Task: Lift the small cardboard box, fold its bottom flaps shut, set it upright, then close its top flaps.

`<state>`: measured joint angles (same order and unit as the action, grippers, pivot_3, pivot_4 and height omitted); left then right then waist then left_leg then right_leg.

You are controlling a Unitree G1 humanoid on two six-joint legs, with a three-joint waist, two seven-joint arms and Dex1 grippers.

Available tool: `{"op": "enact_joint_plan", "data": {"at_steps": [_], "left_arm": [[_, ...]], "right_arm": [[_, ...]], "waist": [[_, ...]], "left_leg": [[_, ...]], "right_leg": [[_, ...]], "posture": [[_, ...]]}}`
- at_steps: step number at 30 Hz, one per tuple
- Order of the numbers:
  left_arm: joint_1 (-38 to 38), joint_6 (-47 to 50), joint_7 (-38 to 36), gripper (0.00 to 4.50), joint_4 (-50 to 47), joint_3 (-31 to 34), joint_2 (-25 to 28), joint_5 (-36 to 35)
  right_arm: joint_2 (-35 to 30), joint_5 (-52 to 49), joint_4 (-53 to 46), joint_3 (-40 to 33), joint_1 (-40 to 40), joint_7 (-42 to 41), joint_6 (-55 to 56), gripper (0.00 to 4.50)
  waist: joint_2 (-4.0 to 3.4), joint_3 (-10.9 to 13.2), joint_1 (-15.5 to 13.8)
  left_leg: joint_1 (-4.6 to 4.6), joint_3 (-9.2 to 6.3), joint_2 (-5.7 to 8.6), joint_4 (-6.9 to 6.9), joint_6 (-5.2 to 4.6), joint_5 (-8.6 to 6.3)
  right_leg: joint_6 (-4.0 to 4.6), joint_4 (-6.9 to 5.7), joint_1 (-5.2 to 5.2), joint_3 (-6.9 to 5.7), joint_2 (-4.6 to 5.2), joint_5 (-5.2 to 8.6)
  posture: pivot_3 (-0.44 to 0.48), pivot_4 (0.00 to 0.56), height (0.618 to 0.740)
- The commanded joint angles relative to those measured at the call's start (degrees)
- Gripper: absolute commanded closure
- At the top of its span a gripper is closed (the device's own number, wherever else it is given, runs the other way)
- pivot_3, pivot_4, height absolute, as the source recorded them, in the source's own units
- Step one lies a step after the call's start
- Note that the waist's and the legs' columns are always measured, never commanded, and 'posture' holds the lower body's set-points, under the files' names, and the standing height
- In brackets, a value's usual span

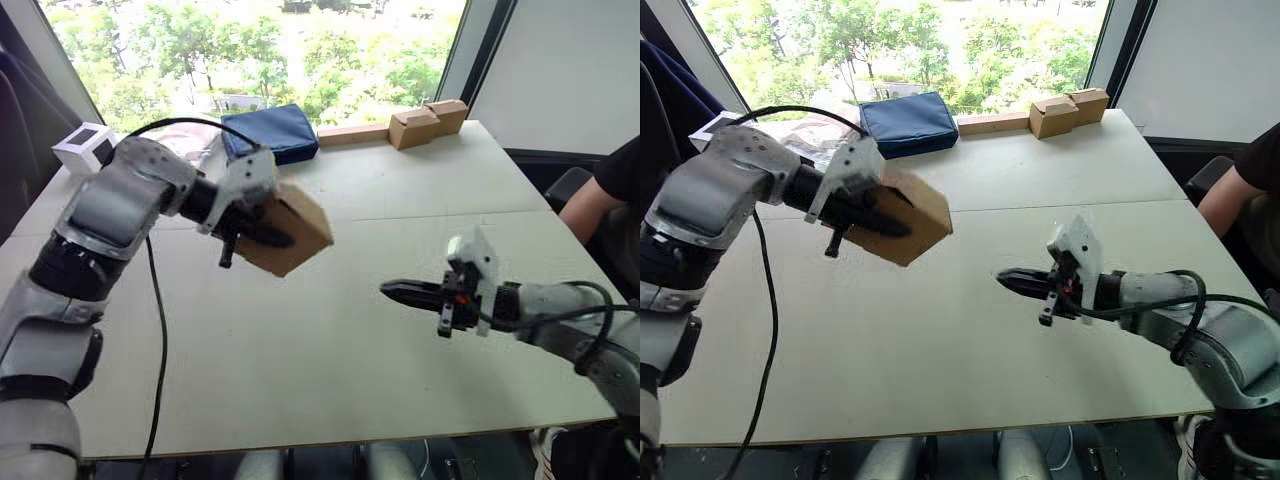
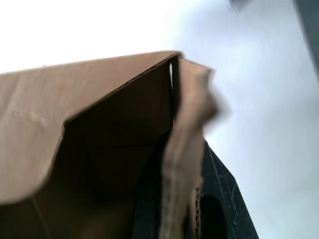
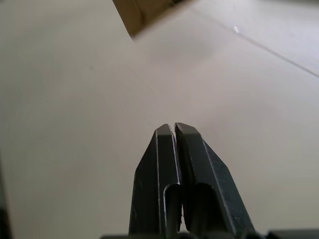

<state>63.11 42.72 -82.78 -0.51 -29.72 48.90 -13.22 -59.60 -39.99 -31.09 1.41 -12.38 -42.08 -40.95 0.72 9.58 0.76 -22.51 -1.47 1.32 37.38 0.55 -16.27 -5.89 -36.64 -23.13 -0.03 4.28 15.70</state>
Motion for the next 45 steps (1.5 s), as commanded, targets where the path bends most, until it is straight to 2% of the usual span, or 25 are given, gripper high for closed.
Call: {"op": "enact_joint_plan", "data": {"at_steps": [1,6,15,19,23,30,34,37,40,43,45], "left_arm": [[1.5,5.3,-1.6,4.50,-4.1,-6.1,-0.8,4.0],[1.6,4.2,-4.1,4.50,-6.1,-12.3,-1.1,8.7],[2.6,4.8,-6.3,4.50,-4.5,-13.6,-4.3,11.1],[2.8,6.3,-5.9,3.53,-3.8,-12.8,-5.5,11.1],[4.4,12.5,-7.4,1.93,-3.9,-10.0,-6.5,7.2],[7.5,17.3,-7.5,1.93,-0.4,-3.4,-5.8,1.9],[4.9,16.3,-7.2,1.93,0.1,6.5,-3.2,-3.7],[1.9,17.0,-1.9,1.93,1.5,14.0,-3.3,-6.0],[-3.5,16.6,5.8,1.93,2.0,25.1,-4.4,-8.4],[-13.9,15.9,15.4,2.60,-1.9,36.7,-5.2,-9.3],[-21.5,17.0,20.8,3.40,-7.1,42.7,-6.5,-10.2]], "right_arm": [[0.1,8.0,-0.8,3.2,0.7,-1.4,4.4,4.42],[3.9,8.8,-5.4,2.8,1.5,1.3,2.5,4.42],[8.2,11.9,-7.2,4.4,1.4,4.6,0.2,4.42],[9.3,13.4,-6.4,5.1,1.1,4.5,0.6,4.50],[9.7,14.7,-5.1,6.0,0.1,2.7,1.4,4.50],[10.8,13.5,-3.2,4.6,-1.2,-1.1,2.5,4.50],[12.3,13.5,0.3,5.3,-3.7,-3.7,4.1,4.50],[15.2,12.8,3.0,4.1,-5.3,-3.6,4.9,4.50],[17.2,15.3,7.2,4.7,-6.3,-3.3,7.4,4.50],[19.6,18.0,11.9,6.2,-7.7,-2.5,10.1,4.50],[21.3,19.6,14.3,7.4,-8.7,-2.3,11.4,4.50]], "waist": [[0.03,0.0,0.0],[0.11,0.1,-0.1],[0.14,0.1,-0.3],[0.14,0.1,-0.2],[0.14,0.1,-0.2],[0.14,0.1,-0.1],[0.14,0.1,0.0],[0.13,0.1,0.1],[0.12,0.1,0.0],[0.12,0.1,0.0],[0.11,0.1,0.0]], "left_leg": [[-0.02,-0.02,-0.01,0.02,0.00,0.00],[-0.09,-0.03,-0.04,0.10,0.00,0.00],[-0.42,-0.20,0.00,0.69,-0.23,-0.13],[-0.43,-0.21,0.01,0.70,-0.25,-0.15],[-0.43,-0.22,0.01,0.71,-0.26,-0.15],[-0.43,-0.23,0.01,0.73,-0.26,-0.15],[-0.43,-0.23,0.01,0.74,-0.26,-0.15],[-0.37,-0.20,-0.03,0.73,-0.27,-0.15],[-0.34,-0.22,-0.04,0.73,-0.26,-0.15],[-0.32,-0.19,-0.01,0.76,-0.26,-0.15],[-0.33,-0.18,0.02,0.74,-0.25,-0.15]], "right_leg": [[-0.01,0.00,0.01,0.00,-0.02,0.00],[-0.01,-0.07,-0.05,0.03,-0.02,0.00],[-0.02,-0.23,-0.05,-0.04,-0.02,0.01],[-0.03,-0.27,-0.09,-0.03,-0.02,0.01],[-0.03,-0.31,-0.10,-0.03,-0.02,0.01],[-0.05,-0.34,-0.10,-0.04,-0.02,0.03],[-0.06,-0.36,-0.12,-0.04,-0.02,0.03],[-0.06,-0.40,-0.13,-0.01,-0.04,0.03],[-0.05,-0.44,-0.12,0.00,-0.05,0.03],[-0.05,-0.49,-0.12,0.00,0.03,0.03],[-0.05,-0.49,-0.13,0.01,0.10,0.03]], "posture": [[0.000,0.150,0.737],[0.000,0.150,0.737],[0.000,0.150,0.737],[0.000,0.150,0.737],[0.000,0.150,0.737],[0.000,0.150,0.737],[0.000,0.150,0.737],[0.000,0.150,0.737],[0.000,0.150,0.737],[0.000,0.150,0.737],[0.000,0.150,0.737]]}}
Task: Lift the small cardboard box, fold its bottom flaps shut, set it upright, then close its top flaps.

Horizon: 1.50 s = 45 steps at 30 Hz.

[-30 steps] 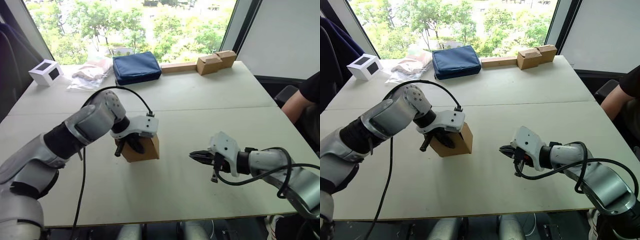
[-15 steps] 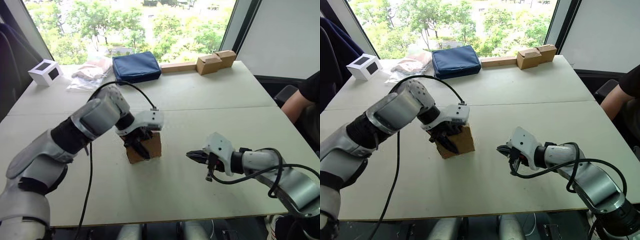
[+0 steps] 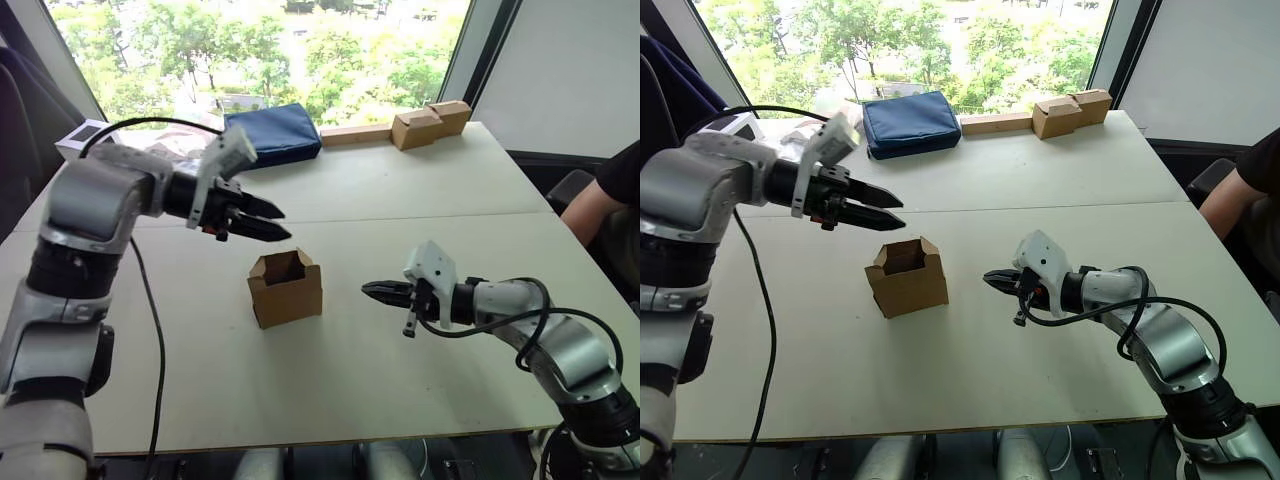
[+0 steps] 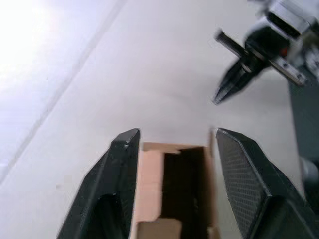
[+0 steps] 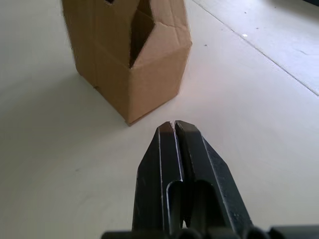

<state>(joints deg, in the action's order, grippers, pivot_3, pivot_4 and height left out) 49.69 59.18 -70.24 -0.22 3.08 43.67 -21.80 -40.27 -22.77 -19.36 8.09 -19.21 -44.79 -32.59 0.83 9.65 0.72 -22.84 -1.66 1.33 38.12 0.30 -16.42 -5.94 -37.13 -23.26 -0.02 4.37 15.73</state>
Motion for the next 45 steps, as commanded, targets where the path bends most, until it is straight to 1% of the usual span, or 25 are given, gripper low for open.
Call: {"op": "enact_joint_plan", "data": {"at_steps": [1,2,3,4,7,10,12,14,18,21,22,26,32,36,41,45], "left_arm": [[-11.3,0.8,9.6,3.74,-9.8,11.4,-1.6,-2.3],[-15.1,1.1,10.8,4.15,-12.6,12.1,-1.9,-2.6],[-18.3,0.7,11.7,4.47,-14.8,12.2,-1.9,-2.7],[-20.3,0.5,12.7,4.47,-16.2,12.1,-1.9,-2.9],[-31.3,-4.1,15.8,4.47,-20.9,9.8,-2.5,-1.0],[-37.0,-8.5,20.1,4.47,-20.9,6.3,-4.6,1.5],[-39.0,-10.4,22.4,4.47,-20.5,4.8,-6.3,2.1],[-39.9,-10.7,23.9,4.47,-20.1,4.1,-7.8,1.7],[-40.9,-13.2,24.5,4.47,-19.5,1.0,-8.2,2.3],[-40.7,-15.0,24.5,4.47,-18.6,-0.9,-8.1,2.6],[-40.4,-15.6,24.4,4.47,-18.0,-1.8,-8.0,2.9],[-39.4,-16.2,23.1,4.47,-17.3,-4.1,-7.8,2.1],[-38.0,-17.0,22.4,4.47,-15.8,-6.0,-7.9,1.9],[-37.8,-17.1,20.6,4.47,-15.5,-6.5,-6.7,1.6],[-37.9,-16.7,18.9,4.47,-15.4,-5.7,-4.9,0.6],[-38.1,-16.8,18.5,4.47,-15.8,-5.8,-4.7,0.2]], "right_arm": [[2.5,3.1,3.5,1.3,-2.3,0.2,3.7,4.50],[3.3,3.9,4.6,1.9,-2.8,0.2,4.3,4.50],[4.0,4.5,5.6,2.4,-3.3,0.2,4.8,4.50],[4.5,5.0,6.3,2.6,-3.7,0.1,5.2,4.50],[7.4,7.7,10.5,5.1,-5.8,0.1,7.6,4.50],[10.1,9.8,14.5,6.9,-7.3,-0.1,10.0,4.50],[11.5,11.0,16.7,7.8,-8.0,-0.5,11.4,4.50],[12.9,11.7,18.4,8.5,-8.6,-0.8,12.1,4.50],[15.1,12.6,20.8,9.2,-8.5,-1.4,12.9,4.50],[15.9,12.7,21.0,9.2,-7.9,-1.9,12.9,4.50],[16.1,11.7,19.6,9.1,-7.2,-2.9,12.2,4.50],[15.1,9.4,12.0,9.9,-3.3,-5.6,8.3,4.50],[13.0,10.4,5.9,10.1,1.2,-5.3,4.9,4.50],[12.3,10.7,5.0,9.1,2.3,-4.7,4.1,4.50],[11.7,10.9,6.0,6.7,1.1,-3.9,4.8,4.50],[10.8,10.4,6.4,5.4,-0.1,-4.7,4.7,4.50]], "waist": [[0.01,0.0,0.1],[0.02,0.0,0.0],[0.04,0.0,0.0],[0.05,0.0,-0.1],[0.05,0.0,-0.2],[0.06,0.0,-0.4],[0.07,-0.1,-0.4],[0.07,-0.1,-0.3],[0.04,-0.1,-0.1],[0.04,-0.1,-0.1],[0.04,-0.1,-0.1],[0.04,-0.1,-0.1],[0.01,-0.1,-0.2],[0.01,-0.1,-0.1],[0.01,-0.1,-0.1],[0.01,-0.1,-0.1]], "left_leg": [[-0.01,0.02,0.00,-0.01,0.01,0.01],[-0.02,0.03,0.00,-0.01,0.02,0.01],[-0.04,0.02,0.01,0.00,0.05,0.03],[-0.05,0.02,0.02,0.00,0.08,0.04],[-0.02,-0.02,0.09,0.00,0.19,0.09],[0.07,-0.02,0.11,-0.02,0.23,0.10],[0.07,-0.04,0.11,-0.04,0.26,0.11],[0.06,-0.04,0.12,-0.05,0.26,0.11],[0.07,-0.03,0.12,-0.10,0.27,0.12],[0.08,-0.03,0.13,-0.12,0.29,0.12],[0.08,-0.03,0.13,-0.12,0.29,0.12],[0.08,-0.04,0.12,-0.14,0.28,0.12],[0.12,-0.04,0.13,-0.14,0.27,0.11],[0.12,-0.04,0.13,-0.14,0.27,0.11],[0.13,-0.04,0.12,-0.15,0.27,0.11],[0.12,-0.04,0.12,-0.15,0.27,0.11]], "right_leg": [[0.00,0.01,-0.01,0.01,0.10,0.00],[0.00,0.01,-0.02,0.01,0.12,-0.01],[0.00,0.01,-0.03,0.00,0.13,-0.01],[0.00,0.01,-0.03,0.00,0.17,-0.01],[0.01,0.01,0.02,0.02,0.29,-0.02],[0.02,0.01,0.09,0.04,0.34,-0.03],[0.03,0.02,0.08,0.02,0.35,-0.03],[0.03,0.02,0.08,0.01,0.37,-0.03],[0.04,0.01,0.04,0.02,0.38,-0.04],[0.04,0.02,0.04,0.01,0.37,-0.04],[0.03,0.02,0.04,0.01,0.37,-0.04],[0.04,0.03,0.05,0.01,0.38,-0.04],[0.04,0.03,0.07,0.01,0.39,-0.03],[0.04,0.04,0.09,0.01,0.39,-0.03],[0.04,0.05,0.08,0.01,0.38,-0.03],[0.04,0.05,0.08,0.01,0.39,-0.03]], "posture": [[0.000,0.150,0.737],[0.000,0.150,0.737],[0.000,0.150,0.737],[0.000,0.150,0.737],[0.000,0.150,0.737],[0.000,0.150,0.737],[0.000,0.150,0.737],[0.000,0.150,0.737],[0.000,0.150,0.737],[0.000,0.150,0.737],[0.000,0.150,0.737],[0.000,0.150,0.737],[0.000,0.150,0.737],[0.000,0.150,0.737],[0.000,0.150,0.737],[0.000,0.150,0.737]]}}
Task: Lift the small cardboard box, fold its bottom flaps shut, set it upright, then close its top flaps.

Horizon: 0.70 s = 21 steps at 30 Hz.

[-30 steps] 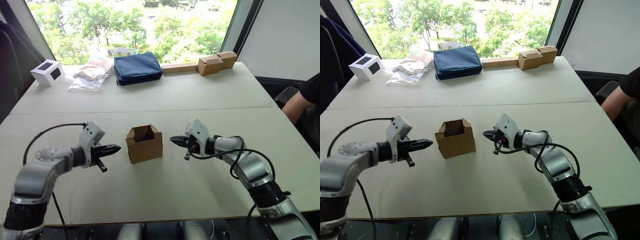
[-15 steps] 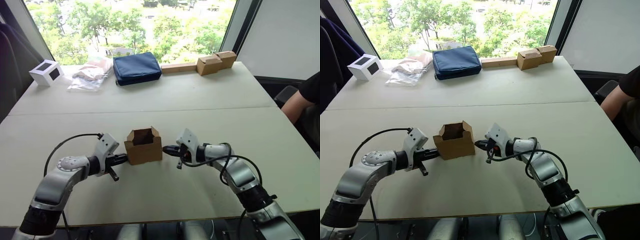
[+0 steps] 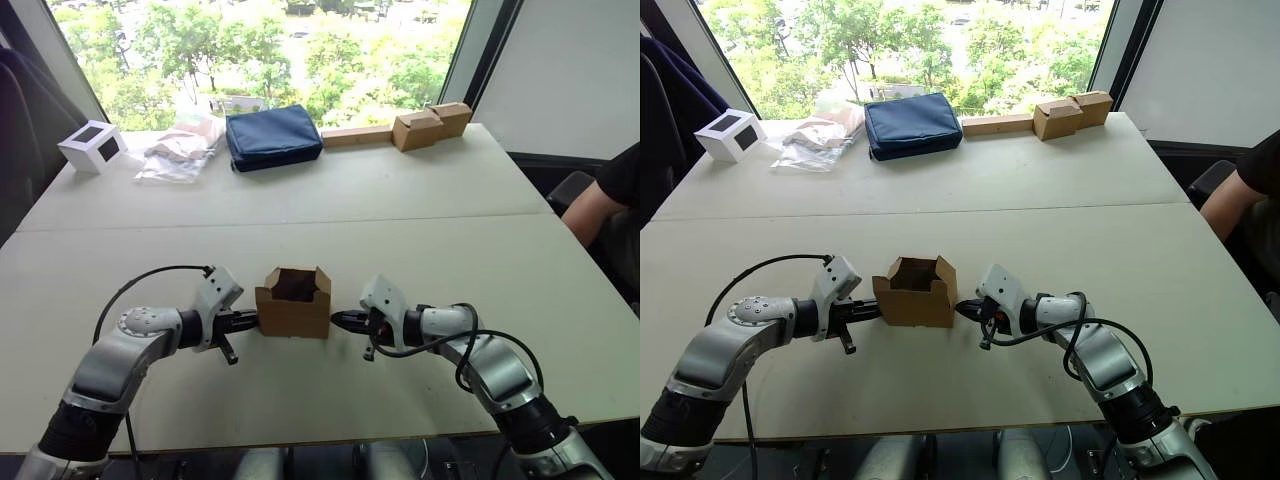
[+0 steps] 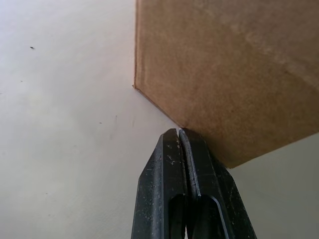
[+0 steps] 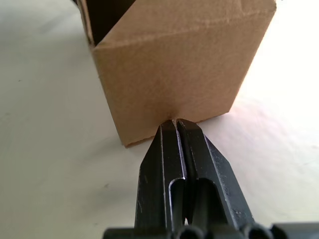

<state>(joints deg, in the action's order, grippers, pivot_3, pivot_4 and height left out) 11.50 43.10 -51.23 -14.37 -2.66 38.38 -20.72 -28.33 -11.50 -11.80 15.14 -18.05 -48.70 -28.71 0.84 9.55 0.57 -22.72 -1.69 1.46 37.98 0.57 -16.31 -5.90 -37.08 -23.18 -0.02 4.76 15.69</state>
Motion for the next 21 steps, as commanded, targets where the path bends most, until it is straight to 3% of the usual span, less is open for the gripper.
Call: {"op": "enact_joint_plan", "data": {"at_steps": [1,11,17,21], "left_arm": [[-0.1,-0.9,-0.4,4.47,-1.6,0.0,0.7,-0.7],[1.0,-3.4,-3.4,4.47,1.6,5.0,5.9,-2.2],[9.0,2.9,-6.3,4.47,-1.0,10.1,6.3,-12.4],[12.8,3.8,-5.1,4.47,-0.7,9.1,5.5,-13.6]], "right_arm": [[-1.5,-1.1,-1.5,-1.8,-1.3,-1.3,0.7,4.50],[-7.6,-4.0,-5.4,-3.6,-1.1,-5.7,-2.3,4.50],[-4.4,-6.2,0.6,-8.7,-9.2,-3.7,0.0,4.50],[-1.7,-8.0,1.6,-8.4,-12.7,-4.3,-0.5,4.50]], "waist": [[0.00,0.0,0.0],[0.00,0.0,0.0],[0.06,0.0,0.0],[0.06,0.0,0.1]], "left_leg": [[0.00,0.00,0.00,0.00,0.00,0.00],[0.00,0.00,-0.02,-0.02,-0.02,-0.01],[-0.03,0.00,-0.01,0.01,-0.01,0.00],[-0.02,0.00,-0.01,-0.06,-0.01,0.00]], "right_leg": [[0.00,0.00,0.00,0.00,0.00,0.00],[0.01,0.04,0.00,0.00,0.00,0.00],[-0.01,0.04,0.00,-0.04,0.03,0.00],[0.00,0.05,-0.02,-0.04,-0.01,0.00]], "posture": [[0.000,0.150,0.737],[0.000,0.150,0.737],[0.000,0.150,0.737],[0.000,0.150,0.737]]}}
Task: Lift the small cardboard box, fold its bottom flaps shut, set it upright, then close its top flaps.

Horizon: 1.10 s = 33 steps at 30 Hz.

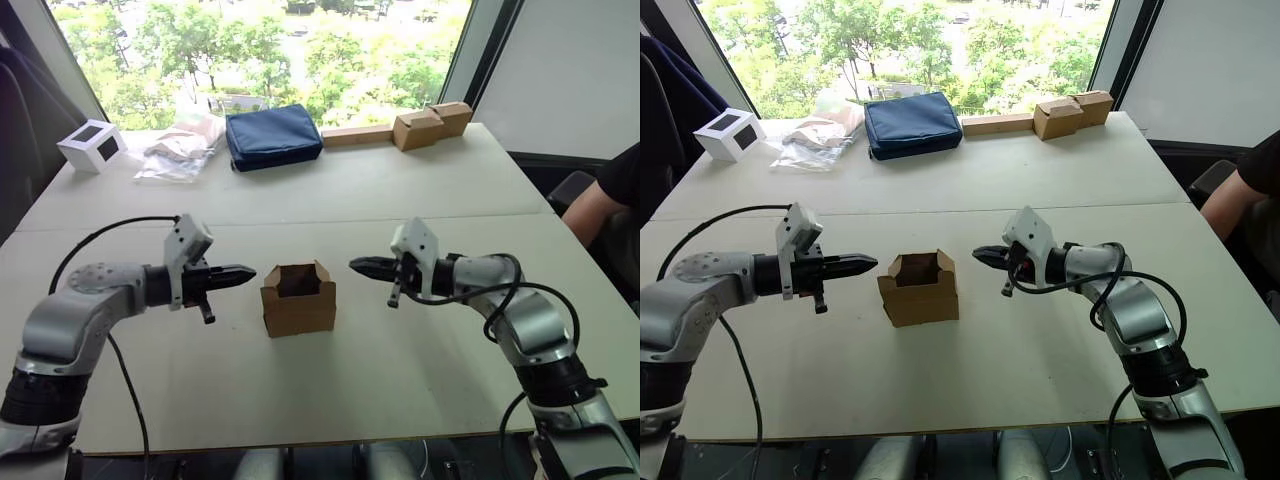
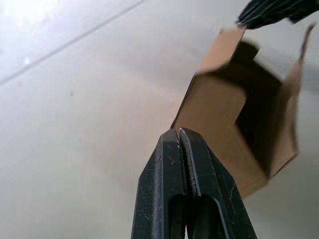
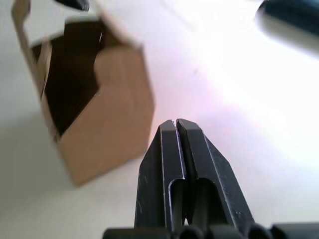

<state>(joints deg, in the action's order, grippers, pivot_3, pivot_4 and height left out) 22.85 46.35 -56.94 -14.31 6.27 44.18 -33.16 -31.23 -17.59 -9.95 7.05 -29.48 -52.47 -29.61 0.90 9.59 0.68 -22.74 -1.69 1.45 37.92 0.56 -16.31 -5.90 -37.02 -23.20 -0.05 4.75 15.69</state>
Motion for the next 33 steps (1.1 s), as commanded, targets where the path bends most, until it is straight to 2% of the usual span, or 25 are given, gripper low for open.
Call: {"op": "enact_joint_plan", "data": {"at_steps": [1,6,19,24,33], "left_arm": [[2.0,0.3,0.8,4.47,-0.5,-0.6,-0.5,-0.8],[4.0,-3.0,-0.2,4.47,2.0,-5.1,-0.8,2.3],[4.5,-7.1,0.5,4.47,4.5,-10.5,-4.2,6.3],[5.0,-8.1,1.4,4.47,5.5,-11.3,-5.9,7.9],[4.6,-9.0,0.4,4.47,6.1,-11.1,-5.6,8.6]], "right_arm": [[1.8,-1.9,0.0,0.2,-1.9,-0.8,0.5,4.50],[4.1,-1.5,0.3,3.2,-3.4,-1.5,0.5,4.50],[5.2,0.2,2.5,6.8,-2.6,-1.6,2.5,4.50],[5.9,0.5,2.3,8.3,-2.0,-2.2,2.1,4.50],[6.2,2.6,3.5,9.8,-1.5,-1.5,3.0,4.50]], "waist": [[0.00,0.0,0.0],[0.00,0.0,0.1],[0.00,0.0,0.0],[0.00,0.0,0.0],[0.00,0.0,0.0]], "left_leg": [[0.00,0.00,0.00,0.00,0.00,0.00],[0.02,0.04,0.00,0.00,0.01,0.01],[0.02,0.04,0.04,0.01,0.00,0.01],[0.01,0.04,0.05,0.01,0.00,0.01],[0.01,0.04,0.05,0.01,0.00,0.01]], "right_leg": [[0.00,0.00,-0.01,0.00,-0.01,0.00],[0.00,-0.05,-0.02,-0.02,-0.09,0.00],[0.00,-0.06,-0.01,-0.03,-0.13,0.00],[-0.01,-0.07,-0.02,-0.03,-0.14,0.00],[-0.01,-0.07,-0.03,-0.03,-0.15,0.00]], "posture": [[0.000,0.150,0.737],[0.000,0.150,0.737],[0.000,0.150,0.737],[0.000,0.150,0.737],[0.000,0.150,0.737]]}}
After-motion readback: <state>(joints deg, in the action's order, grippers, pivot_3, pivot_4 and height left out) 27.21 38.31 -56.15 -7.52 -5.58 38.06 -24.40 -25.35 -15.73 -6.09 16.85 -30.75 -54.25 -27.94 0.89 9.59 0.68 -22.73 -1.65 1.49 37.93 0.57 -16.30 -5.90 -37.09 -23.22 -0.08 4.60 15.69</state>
